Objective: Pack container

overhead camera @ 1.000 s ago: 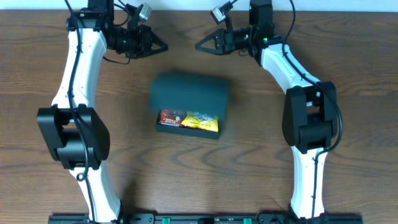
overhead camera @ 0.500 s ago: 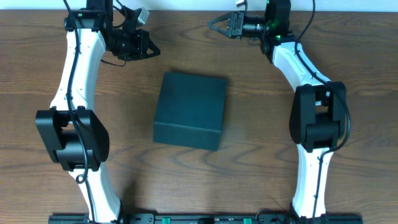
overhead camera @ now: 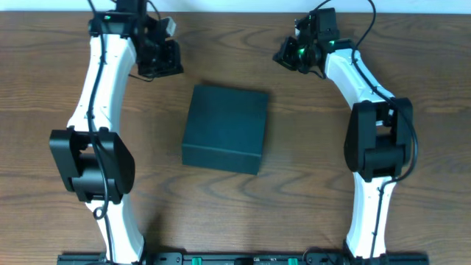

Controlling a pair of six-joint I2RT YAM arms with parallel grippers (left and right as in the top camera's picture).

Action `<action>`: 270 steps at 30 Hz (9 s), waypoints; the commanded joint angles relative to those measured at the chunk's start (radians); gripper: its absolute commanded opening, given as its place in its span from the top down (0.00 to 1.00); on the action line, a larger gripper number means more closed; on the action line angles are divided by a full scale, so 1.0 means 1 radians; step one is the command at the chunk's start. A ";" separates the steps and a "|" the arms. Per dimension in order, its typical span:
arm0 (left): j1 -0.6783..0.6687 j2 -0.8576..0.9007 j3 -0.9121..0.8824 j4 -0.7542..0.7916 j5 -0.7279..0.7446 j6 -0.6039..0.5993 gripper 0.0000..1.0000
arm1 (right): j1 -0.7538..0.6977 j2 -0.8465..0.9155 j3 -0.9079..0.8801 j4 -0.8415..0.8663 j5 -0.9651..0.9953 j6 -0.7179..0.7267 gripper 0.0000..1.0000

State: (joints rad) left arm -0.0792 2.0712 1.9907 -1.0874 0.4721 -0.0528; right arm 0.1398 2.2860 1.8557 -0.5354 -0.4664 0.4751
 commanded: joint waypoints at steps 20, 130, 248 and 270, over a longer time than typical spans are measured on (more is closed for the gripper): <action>-0.129 -0.182 0.008 -0.024 -0.072 0.192 0.94 | -0.002 -0.676 -0.022 -0.372 0.216 -0.492 0.98; 0.013 -0.182 -0.542 0.454 0.067 -0.147 0.94 | -0.032 -0.635 -0.758 0.099 -0.098 -0.289 0.98; 0.018 -0.115 -0.216 0.195 -0.064 -0.045 0.94 | 0.138 -0.908 -1.131 0.403 0.473 0.136 0.98; 0.053 -0.114 -0.401 0.291 -0.027 -0.195 0.94 | 0.137 -0.735 -1.131 0.532 -0.032 0.136 0.98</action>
State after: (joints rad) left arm -0.0280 1.9644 1.5902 -0.8017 0.4412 -0.2371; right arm 0.2794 1.5490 0.7197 -0.0040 -0.4145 0.6300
